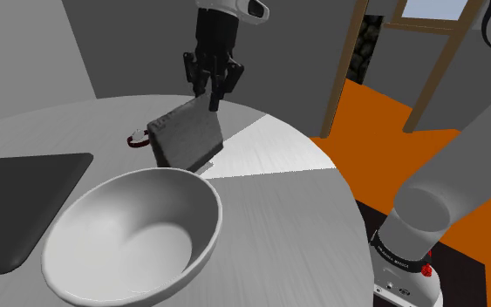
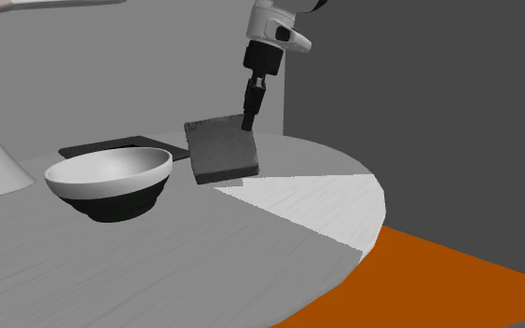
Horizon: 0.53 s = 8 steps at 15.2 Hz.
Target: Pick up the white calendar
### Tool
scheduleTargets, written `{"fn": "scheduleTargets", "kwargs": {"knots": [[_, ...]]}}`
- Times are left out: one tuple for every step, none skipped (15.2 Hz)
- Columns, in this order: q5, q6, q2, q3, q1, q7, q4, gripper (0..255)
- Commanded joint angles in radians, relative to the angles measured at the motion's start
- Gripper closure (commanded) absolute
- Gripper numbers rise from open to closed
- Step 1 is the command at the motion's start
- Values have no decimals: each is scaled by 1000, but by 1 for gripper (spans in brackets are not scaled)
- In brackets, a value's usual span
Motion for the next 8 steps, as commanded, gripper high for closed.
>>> {"fn": "scheduleTargets", "kwargs": {"knots": [[-4,-26,6,-1,-2,8,33,255],[-7,-39,10,-1,-2,13,50,255],[-10,-51,15,0,-3,18,68,255],[-13,-64,21,0,-3,24,86,255],[-16,-77,26,1,-4,29,105,255],[-20,-90,32,2,-4,35,124,255],[-23,-103,39,3,-4,40,143,255],[-27,-116,45,4,-4,46,163,255]]}}
